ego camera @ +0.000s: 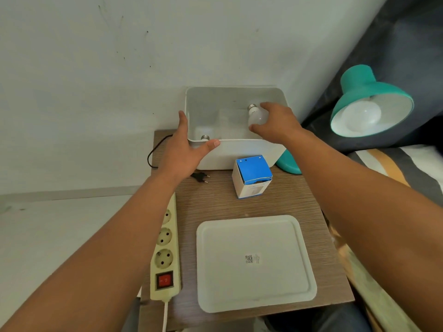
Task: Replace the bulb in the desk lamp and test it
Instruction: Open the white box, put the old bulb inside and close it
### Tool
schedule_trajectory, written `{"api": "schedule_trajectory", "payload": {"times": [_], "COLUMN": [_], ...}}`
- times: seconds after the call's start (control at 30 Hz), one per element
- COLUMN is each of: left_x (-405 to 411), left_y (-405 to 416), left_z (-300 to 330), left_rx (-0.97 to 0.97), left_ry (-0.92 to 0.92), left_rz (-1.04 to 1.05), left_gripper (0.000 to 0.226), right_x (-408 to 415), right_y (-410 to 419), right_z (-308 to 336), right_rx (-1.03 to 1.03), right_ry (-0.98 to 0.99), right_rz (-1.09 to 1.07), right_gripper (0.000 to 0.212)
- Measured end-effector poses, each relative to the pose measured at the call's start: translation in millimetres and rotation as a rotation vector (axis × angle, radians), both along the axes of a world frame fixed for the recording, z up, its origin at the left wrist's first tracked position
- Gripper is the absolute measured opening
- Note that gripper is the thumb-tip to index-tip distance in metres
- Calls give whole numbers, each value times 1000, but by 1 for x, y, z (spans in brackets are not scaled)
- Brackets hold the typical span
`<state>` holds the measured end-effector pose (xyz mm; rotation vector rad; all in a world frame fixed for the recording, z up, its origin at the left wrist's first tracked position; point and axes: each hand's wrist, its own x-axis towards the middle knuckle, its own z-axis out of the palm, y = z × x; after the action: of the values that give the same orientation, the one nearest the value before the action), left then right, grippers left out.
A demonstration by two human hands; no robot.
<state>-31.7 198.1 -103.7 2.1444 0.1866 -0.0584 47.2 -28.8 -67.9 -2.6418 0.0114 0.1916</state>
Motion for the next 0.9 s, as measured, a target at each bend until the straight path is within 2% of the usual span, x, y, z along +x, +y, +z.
{"api": "schedule_trajectory", "payload": {"times": [0.1, 0.27, 0.37, 0.47, 0.6, 0.77, 0.9], "left_x": [0, -26, -67, -123, -190, -244, -267], "left_y": [2, 4, -2, -13, -28, -37, -40], "left_z": [4, 13, 15, 9, -10, -38, -52], "left_rx": [64, 236, 246, 176, 202, 240, 285], "left_ry": [-1, -57, -102, -40, 21, 194, 319], "left_rz": [-34, -47, -20, -51, -133, -240, -246], "left_gripper": [115, 110, 99, 101, 96, 102, 109], "right_x": [-9, -63, -112, -160, -221, -276, -302], "right_y": [-2, -9, -19, -34, -57, -80, -93], "right_z": [4, 8, 0, -14, -42, -71, -85], "right_rx": [11, 86, 142, 202, 206, 92, 10], "right_ry": [-92, -392, -429, -333, -171, 33, 182], "right_rz": [17, 56, 52, 13, 37, -15, -46], "right_gripper": [73, 56, 53, 56, 67, 80, 98]}}
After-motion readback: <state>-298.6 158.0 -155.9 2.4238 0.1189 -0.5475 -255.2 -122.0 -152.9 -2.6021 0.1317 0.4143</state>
